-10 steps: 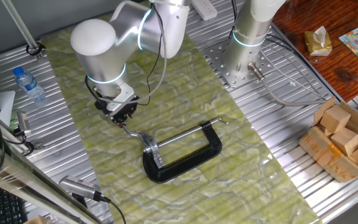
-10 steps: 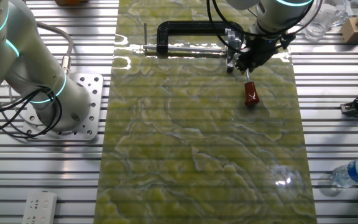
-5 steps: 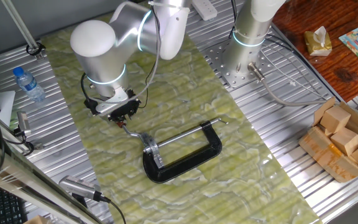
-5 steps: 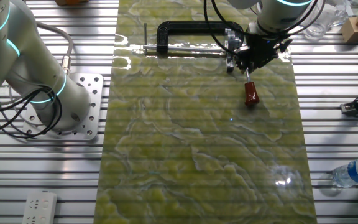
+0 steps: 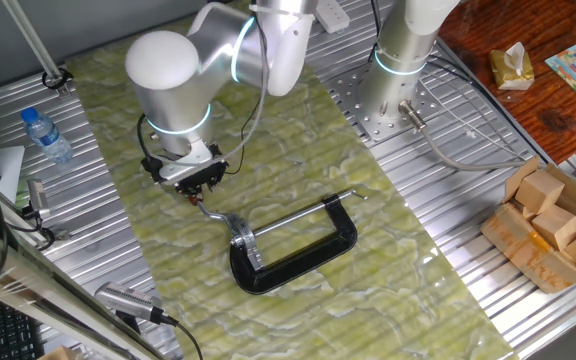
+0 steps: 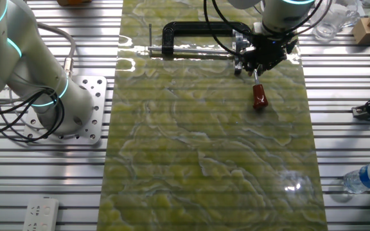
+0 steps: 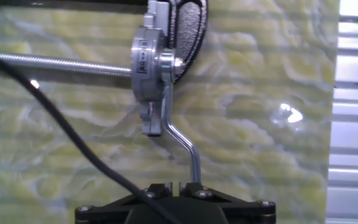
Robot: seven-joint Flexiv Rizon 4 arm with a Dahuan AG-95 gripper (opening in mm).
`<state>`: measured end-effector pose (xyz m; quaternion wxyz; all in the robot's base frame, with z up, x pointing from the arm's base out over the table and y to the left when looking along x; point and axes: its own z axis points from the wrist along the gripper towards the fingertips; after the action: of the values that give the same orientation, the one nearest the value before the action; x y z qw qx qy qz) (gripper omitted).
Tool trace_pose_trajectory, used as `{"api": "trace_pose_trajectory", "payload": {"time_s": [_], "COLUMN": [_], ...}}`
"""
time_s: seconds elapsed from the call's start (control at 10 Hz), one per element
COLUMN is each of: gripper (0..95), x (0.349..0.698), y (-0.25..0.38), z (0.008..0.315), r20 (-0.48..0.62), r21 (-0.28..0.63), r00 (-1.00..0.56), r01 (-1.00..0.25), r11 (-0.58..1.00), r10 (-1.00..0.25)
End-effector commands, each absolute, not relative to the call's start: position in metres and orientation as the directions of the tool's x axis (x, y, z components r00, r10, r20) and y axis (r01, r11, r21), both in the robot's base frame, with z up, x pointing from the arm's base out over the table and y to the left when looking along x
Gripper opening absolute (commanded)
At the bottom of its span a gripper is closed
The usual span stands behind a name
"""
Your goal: Pull up the lever
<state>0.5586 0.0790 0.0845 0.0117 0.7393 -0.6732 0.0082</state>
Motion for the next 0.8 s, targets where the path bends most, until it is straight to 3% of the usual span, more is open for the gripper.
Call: {"api": "trace_pose_trajectory", "payload": {"time_s": [0.1,0.8], "gripper": [19.0,19.0], "x": [0.568,0.568], "y": [0.082,0.099], "z": [0.08,0.058], "r20": [0.008,-0.008], "r21": [0.001,-0.028], "r00": [0.149,0.186], "r01": [-0.989,-0.982], "r11": [-0.149,-0.186], "r10": [-0.989,-0.982]}}
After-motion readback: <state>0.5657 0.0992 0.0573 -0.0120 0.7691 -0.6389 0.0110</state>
